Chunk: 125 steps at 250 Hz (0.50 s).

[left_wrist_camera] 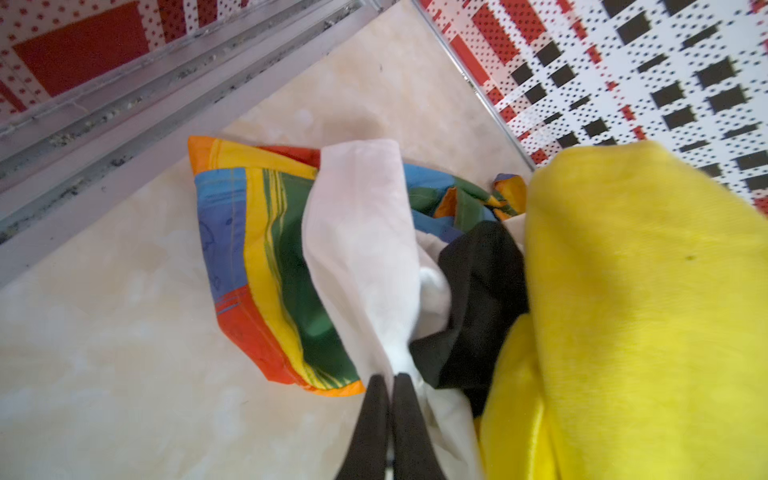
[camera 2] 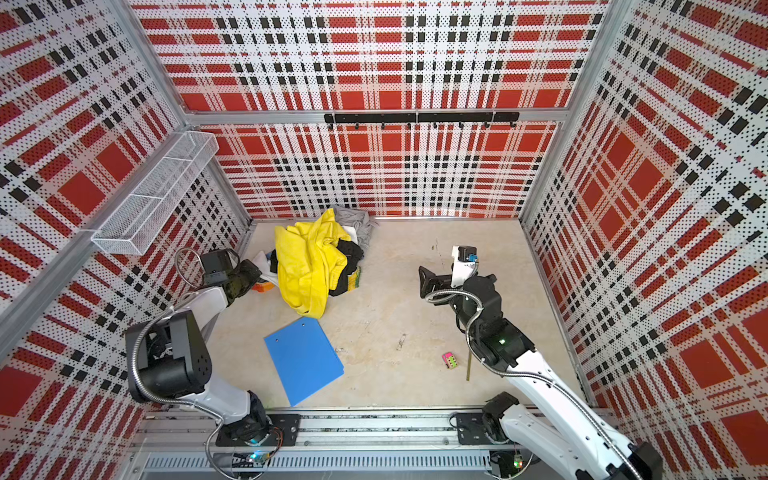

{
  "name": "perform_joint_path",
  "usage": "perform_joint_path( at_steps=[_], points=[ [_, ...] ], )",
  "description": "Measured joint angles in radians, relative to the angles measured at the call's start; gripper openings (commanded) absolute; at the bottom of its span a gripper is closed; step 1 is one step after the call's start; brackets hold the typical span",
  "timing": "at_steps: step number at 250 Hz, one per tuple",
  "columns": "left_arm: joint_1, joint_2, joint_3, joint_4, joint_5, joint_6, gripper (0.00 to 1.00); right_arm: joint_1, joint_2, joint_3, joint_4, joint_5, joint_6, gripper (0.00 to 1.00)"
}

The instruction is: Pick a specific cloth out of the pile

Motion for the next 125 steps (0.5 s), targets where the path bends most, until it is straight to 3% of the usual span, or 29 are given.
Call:
perform_joint_path(
  at_steps=[125],
  points=[
    [-0.025,-0.175,0.146,-0.108,0.013,-0.002,0.00,0.000,0.034,0.000,-0.019,-0.006,0.014,1.00]
  ],
)
